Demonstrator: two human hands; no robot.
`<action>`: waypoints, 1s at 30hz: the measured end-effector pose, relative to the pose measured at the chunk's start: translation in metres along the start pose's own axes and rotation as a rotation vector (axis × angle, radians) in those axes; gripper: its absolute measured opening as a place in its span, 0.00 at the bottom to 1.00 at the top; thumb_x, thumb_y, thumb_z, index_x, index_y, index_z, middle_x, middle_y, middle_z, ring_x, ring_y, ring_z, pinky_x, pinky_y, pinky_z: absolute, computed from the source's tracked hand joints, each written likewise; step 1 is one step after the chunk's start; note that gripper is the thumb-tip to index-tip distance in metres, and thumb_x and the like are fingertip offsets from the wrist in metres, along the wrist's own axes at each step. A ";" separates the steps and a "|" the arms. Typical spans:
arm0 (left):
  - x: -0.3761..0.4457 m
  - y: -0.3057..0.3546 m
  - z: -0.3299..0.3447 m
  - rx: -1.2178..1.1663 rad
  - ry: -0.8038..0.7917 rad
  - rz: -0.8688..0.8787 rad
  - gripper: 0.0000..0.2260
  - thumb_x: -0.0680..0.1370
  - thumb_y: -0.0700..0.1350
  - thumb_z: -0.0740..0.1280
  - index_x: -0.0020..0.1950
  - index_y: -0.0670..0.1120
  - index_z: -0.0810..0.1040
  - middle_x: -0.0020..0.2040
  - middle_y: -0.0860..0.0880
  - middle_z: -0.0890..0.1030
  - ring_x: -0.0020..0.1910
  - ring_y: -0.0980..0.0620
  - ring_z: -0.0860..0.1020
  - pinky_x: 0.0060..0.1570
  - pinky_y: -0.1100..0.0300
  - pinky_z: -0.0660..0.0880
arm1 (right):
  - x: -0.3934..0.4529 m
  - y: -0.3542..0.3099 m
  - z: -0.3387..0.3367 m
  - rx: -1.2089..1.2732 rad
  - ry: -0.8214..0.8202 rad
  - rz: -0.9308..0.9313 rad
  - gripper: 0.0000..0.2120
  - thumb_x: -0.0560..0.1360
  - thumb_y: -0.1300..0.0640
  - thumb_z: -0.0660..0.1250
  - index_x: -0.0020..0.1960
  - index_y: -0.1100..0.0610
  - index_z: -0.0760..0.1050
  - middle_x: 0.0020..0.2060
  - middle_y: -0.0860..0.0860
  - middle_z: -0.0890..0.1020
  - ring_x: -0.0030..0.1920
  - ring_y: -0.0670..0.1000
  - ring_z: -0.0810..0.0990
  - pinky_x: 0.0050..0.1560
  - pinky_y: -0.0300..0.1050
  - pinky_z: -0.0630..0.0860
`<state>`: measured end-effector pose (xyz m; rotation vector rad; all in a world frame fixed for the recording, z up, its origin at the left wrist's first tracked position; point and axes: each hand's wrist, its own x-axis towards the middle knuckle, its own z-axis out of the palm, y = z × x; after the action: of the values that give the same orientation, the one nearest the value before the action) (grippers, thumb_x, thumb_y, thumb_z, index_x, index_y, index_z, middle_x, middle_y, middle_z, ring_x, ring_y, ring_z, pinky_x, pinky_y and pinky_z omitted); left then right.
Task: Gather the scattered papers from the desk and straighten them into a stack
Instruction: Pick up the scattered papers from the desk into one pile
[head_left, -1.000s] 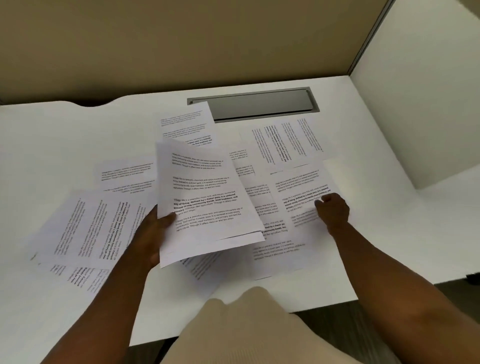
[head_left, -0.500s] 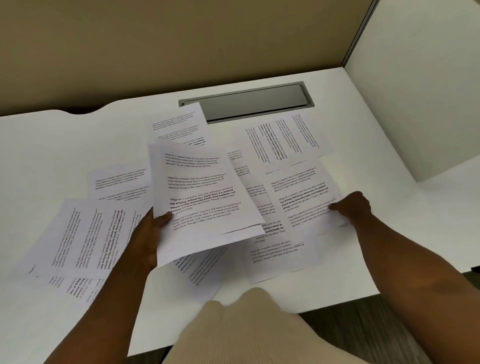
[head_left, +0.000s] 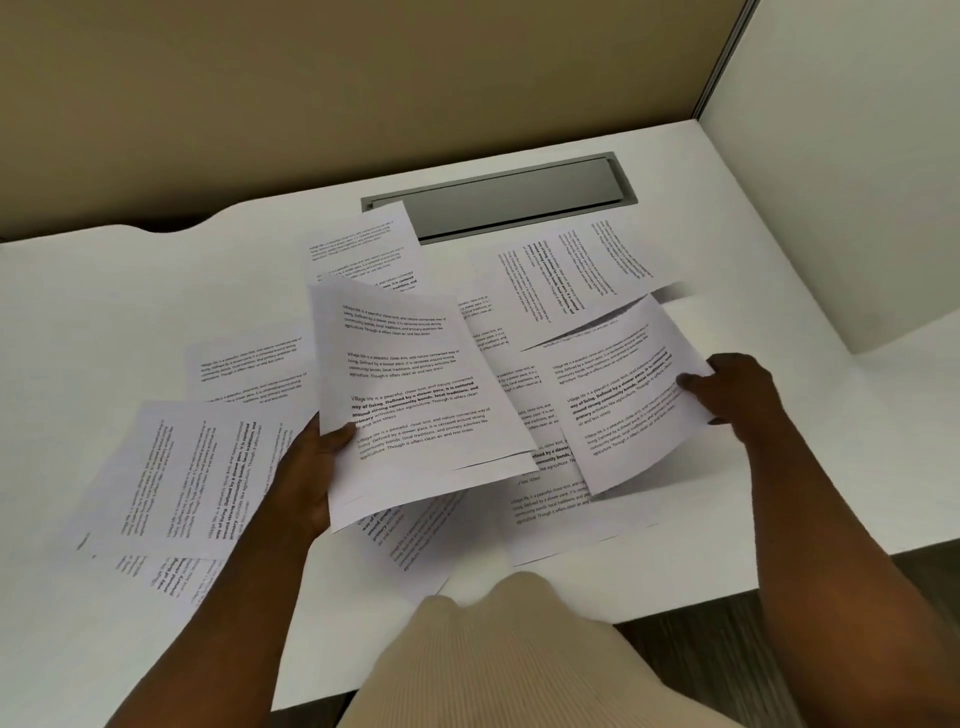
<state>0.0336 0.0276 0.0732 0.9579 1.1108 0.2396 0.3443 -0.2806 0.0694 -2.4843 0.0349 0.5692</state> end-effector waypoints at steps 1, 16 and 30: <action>0.000 0.000 0.001 0.003 0.005 -0.002 0.20 0.80 0.38 0.63 0.71 0.50 0.72 0.62 0.44 0.80 0.60 0.39 0.78 0.58 0.37 0.74 | -0.005 -0.005 -0.008 -0.037 0.012 -0.046 0.18 0.73 0.57 0.72 0.59 0.65 0.77 0.56 0.59 0.79 0.52 0.64 0.81 0.46 0.59 0.81; -0.002 0.004 0.007 -0.011 -0.022 0.004 0.18 0.80 0.37 0.62 0.68 0.50 0.72 0.58 0.45 0.81 0.55 0.41 0.80 0.54 0.41 0.77 | -0.073 -0.080 -0.138 -0.160 0.382 -0.481 0.16 0.74 0.43 0.58 0.44 0.52 0.79 0.35 0.59 0.81 0.36 0.63 0.80 0.38 0.54 0.79; -0.006 0.013 0.018 -0.147 -0.117 0.053 0.17 0.81 0.43 0.62 0.70 0.52 0.73 0.59 0.47 0.83 0.54 0.43 0.82 0.43 0.42 0.81 | -0.092 -0.126 -0.001 0.854 -0.120 -0.319 0.02 0.76 0.60 0.68 0.48 0.56 0.79 0.39 0.49 0.84 0.35 0.46 0.81 0.28 0.40 0.77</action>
<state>0.0493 0.0223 0.0893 0.8596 0.9484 0.3006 0.2800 -0.1860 0.1758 -1.5818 -0.1364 0.4381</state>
